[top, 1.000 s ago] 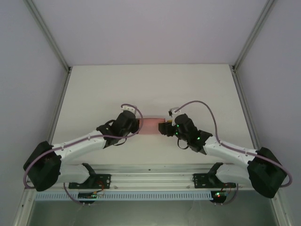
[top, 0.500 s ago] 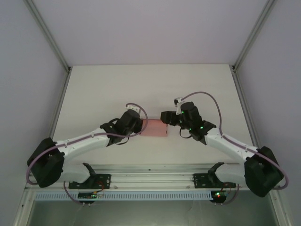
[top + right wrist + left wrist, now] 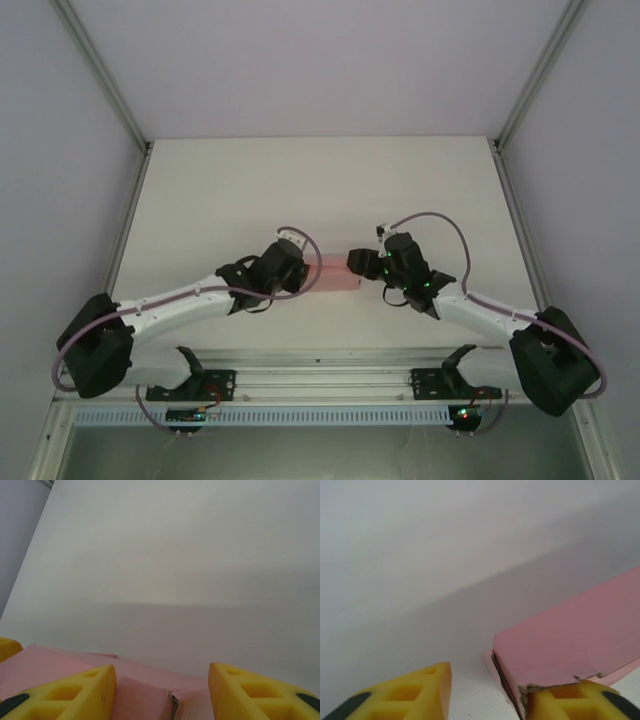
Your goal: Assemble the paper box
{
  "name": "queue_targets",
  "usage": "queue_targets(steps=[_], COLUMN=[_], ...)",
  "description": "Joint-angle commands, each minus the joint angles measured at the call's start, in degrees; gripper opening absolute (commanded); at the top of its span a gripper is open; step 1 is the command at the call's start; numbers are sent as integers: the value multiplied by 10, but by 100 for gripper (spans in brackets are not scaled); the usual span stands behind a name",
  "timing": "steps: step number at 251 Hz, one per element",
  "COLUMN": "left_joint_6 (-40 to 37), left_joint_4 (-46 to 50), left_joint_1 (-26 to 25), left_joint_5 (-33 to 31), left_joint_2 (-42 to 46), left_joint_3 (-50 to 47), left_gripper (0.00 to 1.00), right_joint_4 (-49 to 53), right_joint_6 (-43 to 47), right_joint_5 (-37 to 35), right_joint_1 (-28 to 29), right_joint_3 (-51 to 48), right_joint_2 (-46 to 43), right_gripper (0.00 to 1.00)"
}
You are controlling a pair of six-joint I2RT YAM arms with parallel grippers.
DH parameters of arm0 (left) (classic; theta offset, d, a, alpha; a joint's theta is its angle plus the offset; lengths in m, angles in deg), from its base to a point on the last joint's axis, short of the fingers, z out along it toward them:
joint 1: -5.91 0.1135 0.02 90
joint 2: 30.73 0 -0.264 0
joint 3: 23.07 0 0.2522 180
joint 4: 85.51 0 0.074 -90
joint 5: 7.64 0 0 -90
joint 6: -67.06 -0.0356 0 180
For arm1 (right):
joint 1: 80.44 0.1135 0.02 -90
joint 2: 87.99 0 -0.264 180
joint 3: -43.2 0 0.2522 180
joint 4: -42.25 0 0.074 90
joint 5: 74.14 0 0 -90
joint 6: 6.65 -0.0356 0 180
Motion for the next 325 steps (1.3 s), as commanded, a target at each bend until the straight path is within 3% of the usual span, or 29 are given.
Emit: queue_targets(steps=[1,78,146,178,220,276,325], left_joint_6=[-41,-110,-90,-30,30,16,40], left_joint_4=[82,111,91,74,29,-12,-18], left_joint_1=[-14,-14,-12,13,106,113,127], left_joint_5=[44,66,97,99,213,272,235], left_joint_2=[15,65,81,85,74,61,50], left_joint_3=[-3,6,16,19,5,-24,-50], left_gripper=[52,100,100,100,100,100,100], right_joint_4=[38,33,35,26,15,22,24], right_joint_6=[-14,-30,-26,-19,-16,-14,-13], right_joint_5=[-23,-35,-61,-50,-43,-32,-24], right_joint_1=[17,25,36,36,36,36,34], right_joint_3=[-28,-44,-56,-60,-59,-61,-61], right_joint_2=[12,10,22,35,43,46,44], right_gripper=[53,49,46,45,44,44,44])
